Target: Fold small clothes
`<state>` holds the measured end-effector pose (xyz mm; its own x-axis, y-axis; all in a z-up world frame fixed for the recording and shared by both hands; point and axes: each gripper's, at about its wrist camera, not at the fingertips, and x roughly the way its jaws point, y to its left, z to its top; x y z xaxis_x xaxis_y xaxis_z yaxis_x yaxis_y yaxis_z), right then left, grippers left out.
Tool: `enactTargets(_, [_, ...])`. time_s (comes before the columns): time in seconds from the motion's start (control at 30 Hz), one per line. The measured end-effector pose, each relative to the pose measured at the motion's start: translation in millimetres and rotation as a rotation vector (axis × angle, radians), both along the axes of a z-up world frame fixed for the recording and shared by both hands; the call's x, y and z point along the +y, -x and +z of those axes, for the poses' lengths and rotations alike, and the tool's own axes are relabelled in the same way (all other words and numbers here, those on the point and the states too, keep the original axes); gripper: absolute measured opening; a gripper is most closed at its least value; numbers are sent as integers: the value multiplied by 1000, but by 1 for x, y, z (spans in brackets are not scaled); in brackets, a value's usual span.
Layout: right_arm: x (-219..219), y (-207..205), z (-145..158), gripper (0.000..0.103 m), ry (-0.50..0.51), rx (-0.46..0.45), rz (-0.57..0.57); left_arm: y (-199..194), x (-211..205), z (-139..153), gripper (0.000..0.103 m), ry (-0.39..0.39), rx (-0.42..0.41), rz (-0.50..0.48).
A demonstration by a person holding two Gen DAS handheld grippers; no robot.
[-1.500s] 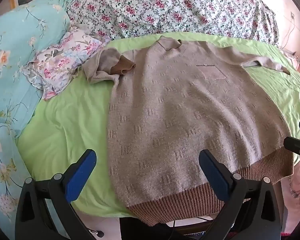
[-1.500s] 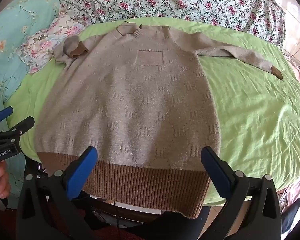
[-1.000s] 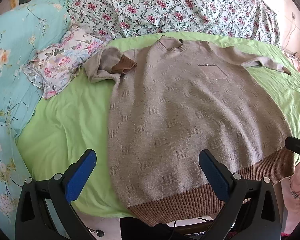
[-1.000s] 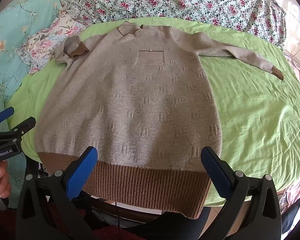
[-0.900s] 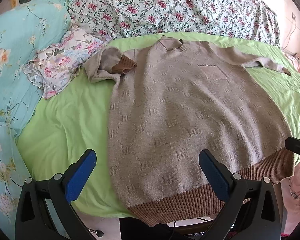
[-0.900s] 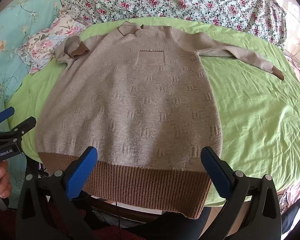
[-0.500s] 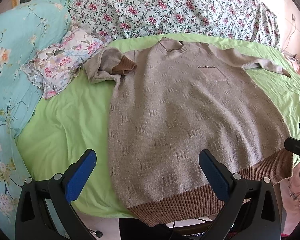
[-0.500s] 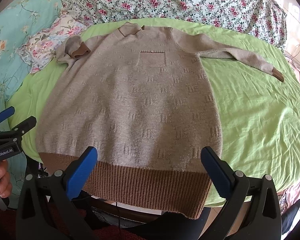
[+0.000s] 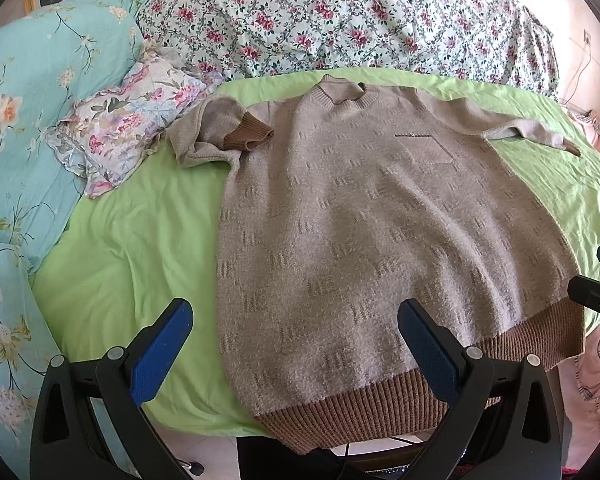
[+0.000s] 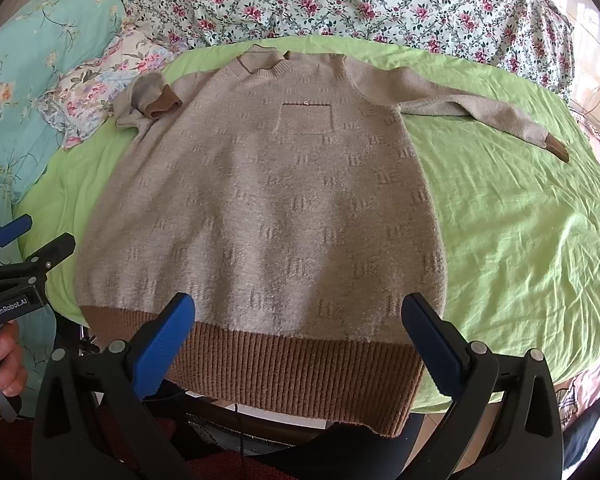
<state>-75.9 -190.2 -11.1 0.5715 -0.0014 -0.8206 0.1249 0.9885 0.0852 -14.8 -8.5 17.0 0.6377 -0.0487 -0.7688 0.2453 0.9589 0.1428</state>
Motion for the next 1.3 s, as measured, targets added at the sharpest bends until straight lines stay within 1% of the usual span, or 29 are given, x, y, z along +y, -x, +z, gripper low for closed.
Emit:
enactTargets(0.37, [0, 0, 2, 103, -8, -4, -2, -1, 0, 3, 103, 7, -2, -5])
enactTargets(0.6, [0, -2, 3, 103, -7, 12, -1, -3, 0, 4, 103, 15, -1, -9])
enactTargets(0.8, [0, -1, 4, 103, 11, -59, -2, -4, 0, 3, 103, 15, 2, -13])
enactTargets(0.87, [-1, -3, 4, 103, 5, -50, -3, -5, -1, 4, 103, 16, 2, -15])
enactTargets(0.9, [-1, -2, 4, 103, 11, -72, -4, -6, -1, 4, 103, 16, 3, -16])
enactTargets(0.97, [-2, -3, 3, 103, 1, -57, -5, -6, -2, 3, 103, 16, 5, -18])
enactTargets(1.0, [-5, -4, 1, 103, -14, -16, -5, -7, -3, 3, 103, 16, 6, -19])
enactTargets(1.03, [-5, -4, 0, 103, -17, -7, -6, -8, -4, 2, 103, 16, 8, -22])
enactTargets(1.17, [-9, -5, -1, 103, -26, -18, -9, -11, -5, 0, 103, 11, 15, -27])
enactTargets(1.3, [-16, -8, -4, 103, -13, -15, -25, -20, -4, -4, 103, 14, 26, -23])
